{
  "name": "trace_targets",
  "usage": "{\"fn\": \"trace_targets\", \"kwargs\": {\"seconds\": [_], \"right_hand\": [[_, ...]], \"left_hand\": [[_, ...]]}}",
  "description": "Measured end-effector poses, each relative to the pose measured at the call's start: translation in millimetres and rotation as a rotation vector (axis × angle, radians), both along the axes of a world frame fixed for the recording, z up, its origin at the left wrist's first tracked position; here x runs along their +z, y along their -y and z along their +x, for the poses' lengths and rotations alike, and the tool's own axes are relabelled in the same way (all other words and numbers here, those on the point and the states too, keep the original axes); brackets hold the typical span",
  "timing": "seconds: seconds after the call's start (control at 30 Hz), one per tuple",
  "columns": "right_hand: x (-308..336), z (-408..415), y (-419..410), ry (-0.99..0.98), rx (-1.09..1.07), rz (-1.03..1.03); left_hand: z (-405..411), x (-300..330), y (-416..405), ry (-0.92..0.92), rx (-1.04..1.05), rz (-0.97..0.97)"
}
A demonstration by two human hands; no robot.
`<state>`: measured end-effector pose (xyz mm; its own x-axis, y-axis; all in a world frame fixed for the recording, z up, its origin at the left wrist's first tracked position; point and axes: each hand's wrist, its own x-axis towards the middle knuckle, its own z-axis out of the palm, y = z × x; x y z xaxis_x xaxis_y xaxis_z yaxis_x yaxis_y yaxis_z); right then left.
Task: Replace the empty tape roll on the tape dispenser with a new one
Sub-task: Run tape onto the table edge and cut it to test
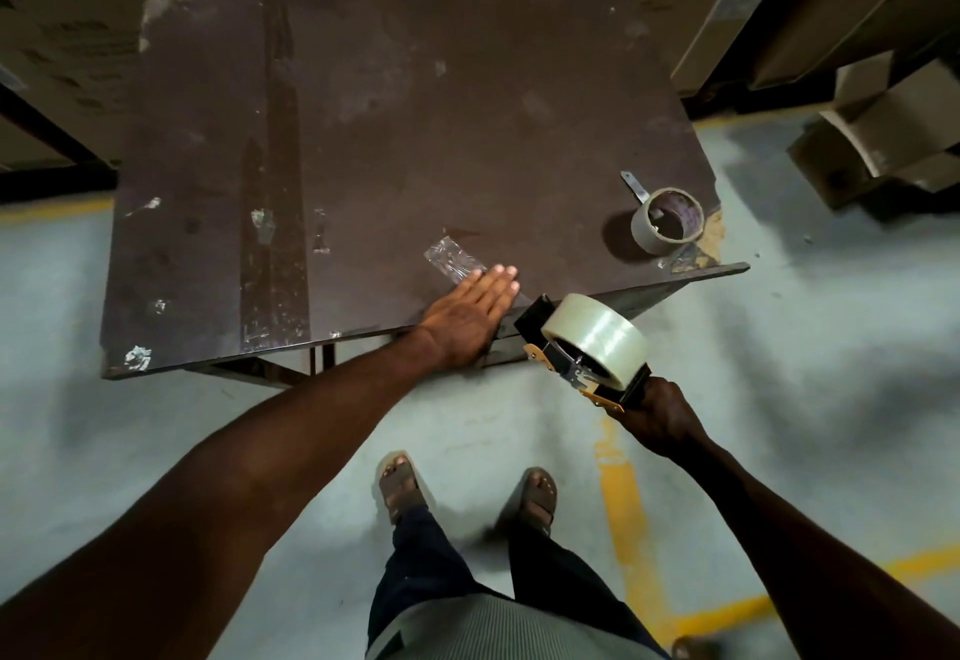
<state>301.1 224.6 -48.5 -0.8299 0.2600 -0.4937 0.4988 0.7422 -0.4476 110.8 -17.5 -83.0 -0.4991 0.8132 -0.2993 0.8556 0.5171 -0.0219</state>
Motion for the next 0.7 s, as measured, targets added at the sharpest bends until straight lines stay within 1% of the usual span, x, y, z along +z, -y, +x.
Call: {"fn": "trace_targets", "kwargs": {"seconds": [0.07,0.17,0.33,0.43,0.6,0.7], "right_hand": [[-2,0,-2,-0.01,-0.003,-0.011],[-4,-1,-2,-0.004,-0.023,-0.027],[-5,0,-4,-0.001,-0.03,-0.05],[-8,-1,-7,0.015,-0.013,-0.041],[-8,-1,-9,0.019,0.014,-0.063],[-10,0,-9,0.014,-0.02,-0.117]], "left_hand": [[5,-4,-2,0.003,-0.041,0.024],[0,-4,1,0.012,-0.05,0.061],[-1,5,-1,0.082,-0.027,0.026],[-5,6,1,0.074,-0.036,0.015],[-4,2,0,0.021,0.027,-0.011],[-3,1,-1,0.027,0.049,-0.025]]}}
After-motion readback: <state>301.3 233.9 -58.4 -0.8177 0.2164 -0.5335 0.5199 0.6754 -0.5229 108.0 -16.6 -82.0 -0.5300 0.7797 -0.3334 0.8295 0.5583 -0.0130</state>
